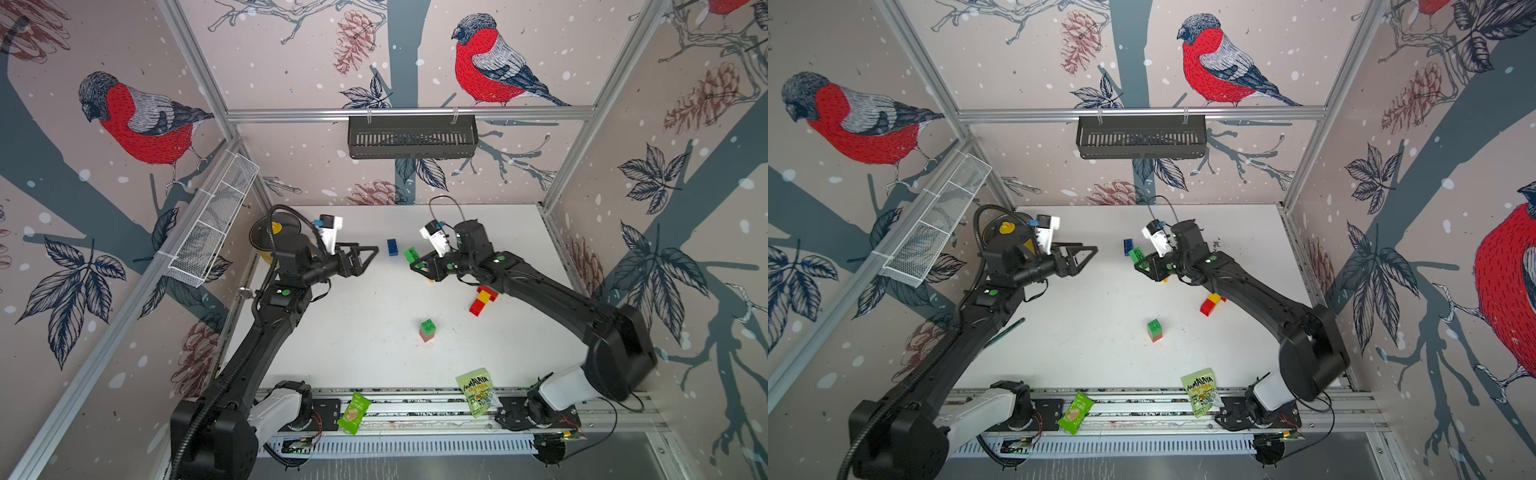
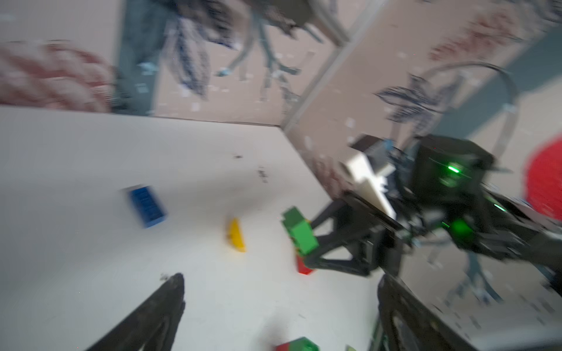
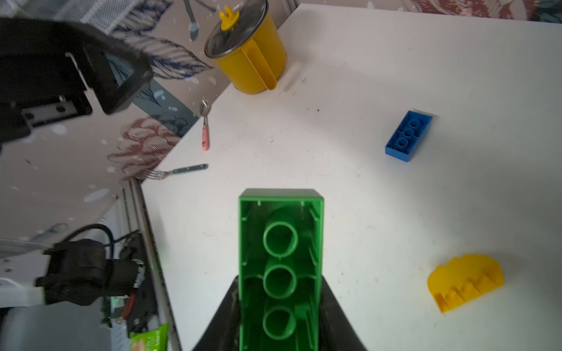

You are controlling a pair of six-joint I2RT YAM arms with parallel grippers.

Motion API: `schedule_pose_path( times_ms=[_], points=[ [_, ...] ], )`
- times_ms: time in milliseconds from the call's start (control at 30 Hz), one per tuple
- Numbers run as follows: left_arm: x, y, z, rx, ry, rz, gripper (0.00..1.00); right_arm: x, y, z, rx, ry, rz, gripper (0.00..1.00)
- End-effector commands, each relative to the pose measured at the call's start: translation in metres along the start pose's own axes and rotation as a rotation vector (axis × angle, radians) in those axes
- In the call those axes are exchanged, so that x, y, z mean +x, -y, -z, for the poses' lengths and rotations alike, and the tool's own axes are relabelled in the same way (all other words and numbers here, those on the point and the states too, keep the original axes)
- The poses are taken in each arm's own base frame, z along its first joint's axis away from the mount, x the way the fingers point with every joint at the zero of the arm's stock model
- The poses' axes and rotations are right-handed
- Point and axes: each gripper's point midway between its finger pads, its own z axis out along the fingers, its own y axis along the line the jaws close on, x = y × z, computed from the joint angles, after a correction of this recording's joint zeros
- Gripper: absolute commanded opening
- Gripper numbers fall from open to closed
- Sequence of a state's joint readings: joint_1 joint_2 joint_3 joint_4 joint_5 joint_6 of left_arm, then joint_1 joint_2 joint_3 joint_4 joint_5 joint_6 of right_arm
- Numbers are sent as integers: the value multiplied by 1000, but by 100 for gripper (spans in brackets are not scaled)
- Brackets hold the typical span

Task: Assemble an ice cream with lego
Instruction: Pick up the lego brick from the center of the board, then place the lego brick at the center of the board.

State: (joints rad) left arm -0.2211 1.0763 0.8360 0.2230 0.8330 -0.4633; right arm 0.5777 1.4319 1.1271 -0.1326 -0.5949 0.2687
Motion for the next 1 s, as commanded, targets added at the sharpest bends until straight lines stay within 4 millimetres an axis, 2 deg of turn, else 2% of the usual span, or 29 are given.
schedule_pose_path(
  times_ms=[0, 100, 200, 367, 467, 667, 800, 967],
  points=[
    [-33, 67, 5, 289, 123, -184, 97, -39, -56, 29, -240, 162, 78, 26],
    [-37, 81, 4, 392, 135, -183, 97, -46, -65, 41, -269, 208, 97, 25],
    [-35, 74, -7, 392, 99, -153, 97, -49, -73, 46, -294, 223, 117, 25],
    [-33, 93, -17, 455, 73, -200, 96, -48, -77, 45, -324, 215, 132, 25],
    [-26, 89, -30, 439, 27, -187, 90, -48, -84, 45, -348, 215, 155, 24],
    [-20, 88, -41, 487, -11, -146, 82, -49, -91, 47, -363, 225, 183, 24],
    [-19, 81, -49, 475, -22, -130, 84, -49, -98, 49, -384, 232, 203, 24],
    [-15, 92, -54, 537, -43, -135, 82, -49, -97, 46, -387, 230, 201, 24]
  ],
)
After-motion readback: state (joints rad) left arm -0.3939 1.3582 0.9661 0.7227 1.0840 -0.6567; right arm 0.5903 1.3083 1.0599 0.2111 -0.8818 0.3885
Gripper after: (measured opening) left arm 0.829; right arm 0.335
